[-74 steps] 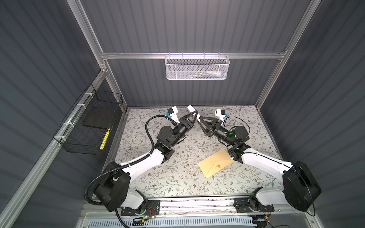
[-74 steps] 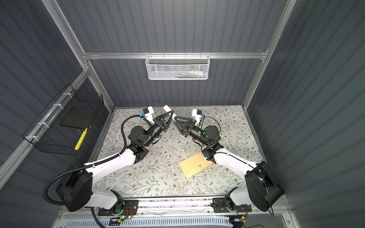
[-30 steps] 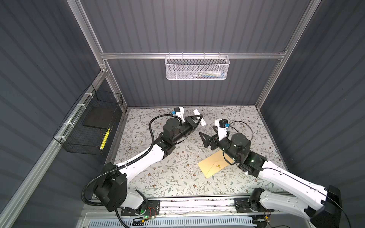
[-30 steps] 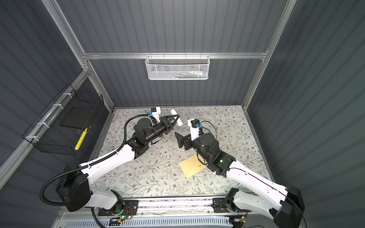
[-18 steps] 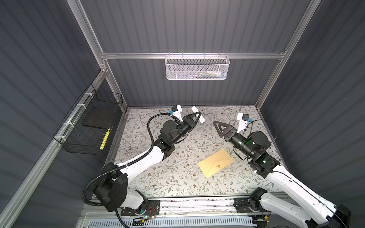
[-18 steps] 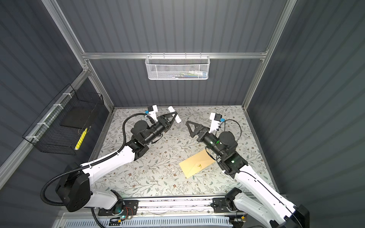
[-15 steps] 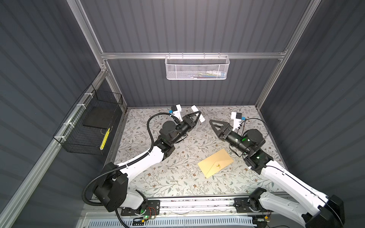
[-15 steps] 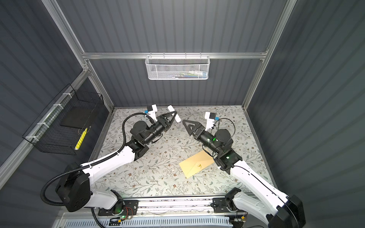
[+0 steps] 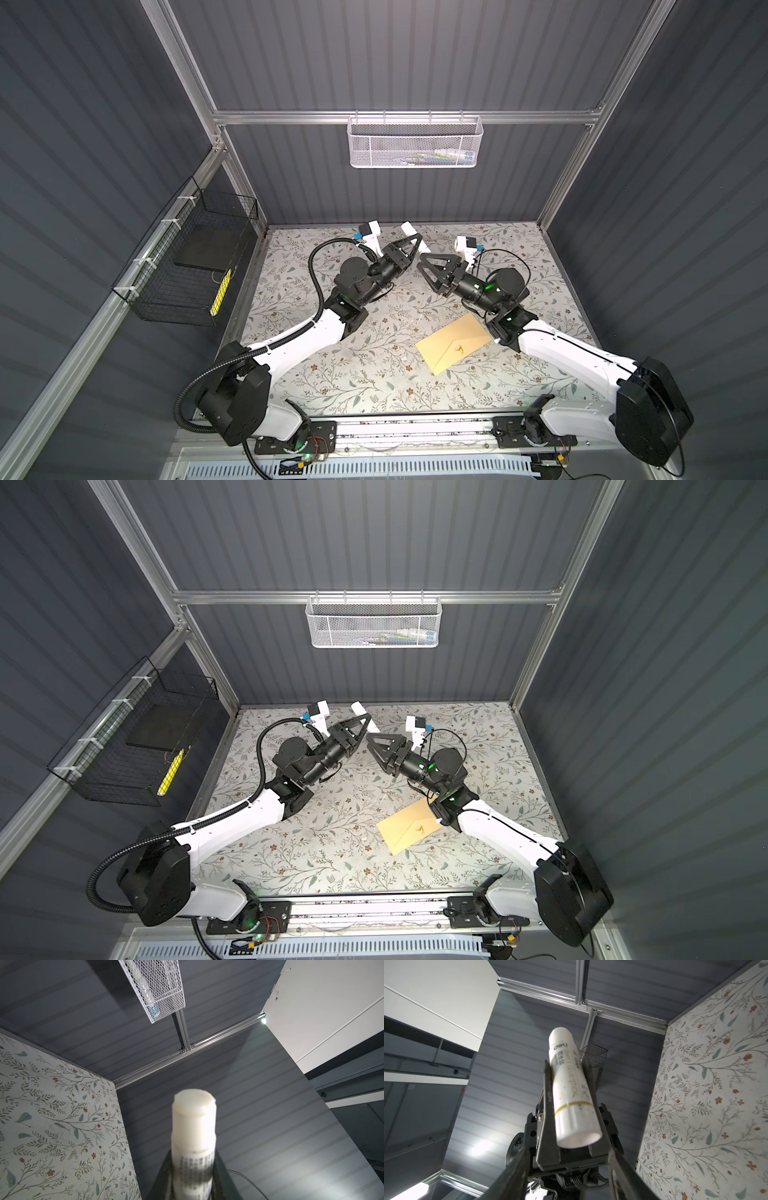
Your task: Place the letter into the envelope and seal it
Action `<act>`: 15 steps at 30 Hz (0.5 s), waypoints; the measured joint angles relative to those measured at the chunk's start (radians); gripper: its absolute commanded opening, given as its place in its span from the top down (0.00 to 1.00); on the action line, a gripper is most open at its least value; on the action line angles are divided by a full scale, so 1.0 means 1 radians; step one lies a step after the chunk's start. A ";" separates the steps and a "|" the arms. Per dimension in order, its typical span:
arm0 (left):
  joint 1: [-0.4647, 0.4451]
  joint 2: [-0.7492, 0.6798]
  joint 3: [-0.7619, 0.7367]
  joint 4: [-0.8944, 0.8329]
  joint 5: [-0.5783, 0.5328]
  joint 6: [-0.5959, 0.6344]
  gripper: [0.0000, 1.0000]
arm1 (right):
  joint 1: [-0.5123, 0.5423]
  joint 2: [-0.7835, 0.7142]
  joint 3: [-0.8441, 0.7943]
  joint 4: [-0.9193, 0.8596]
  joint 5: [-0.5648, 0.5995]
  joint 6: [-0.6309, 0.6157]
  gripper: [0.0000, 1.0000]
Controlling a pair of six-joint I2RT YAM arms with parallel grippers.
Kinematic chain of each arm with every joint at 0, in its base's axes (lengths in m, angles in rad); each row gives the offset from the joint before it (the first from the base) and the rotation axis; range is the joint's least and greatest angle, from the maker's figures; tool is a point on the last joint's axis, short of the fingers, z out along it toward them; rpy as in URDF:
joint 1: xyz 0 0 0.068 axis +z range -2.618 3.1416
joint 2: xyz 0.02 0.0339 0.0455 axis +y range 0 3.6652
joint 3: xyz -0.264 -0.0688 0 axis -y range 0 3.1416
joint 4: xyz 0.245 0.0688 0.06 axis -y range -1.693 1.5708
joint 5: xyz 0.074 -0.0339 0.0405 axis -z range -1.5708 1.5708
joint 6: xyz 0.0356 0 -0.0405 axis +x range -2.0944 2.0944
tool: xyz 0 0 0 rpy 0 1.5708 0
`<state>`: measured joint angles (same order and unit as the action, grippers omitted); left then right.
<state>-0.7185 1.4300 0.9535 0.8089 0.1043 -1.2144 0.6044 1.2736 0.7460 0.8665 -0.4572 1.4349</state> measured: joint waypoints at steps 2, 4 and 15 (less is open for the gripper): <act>0.000 0.000 0.000 0.001 0.000 0.000 1.00 | 0.000 0.011 0.000 0.024 0.001 0.006 0.45; 0.000 0.000 -0.002 0.001 0.000 0.000 1.00 | 0.000 0.015 0.000 0.038 0.005 0.010 0.46; 0.000 -0.017 -0.024 0.012 -0.015 0.000 1.00 | -0.003 0.030 0.000 0.067 0.015 0.024 0.60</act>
<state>-0.7185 1.4132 0.9295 0.8211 0.0891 -1.2148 0.6018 1.3037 0.7460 0.9337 -0.4423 1.4593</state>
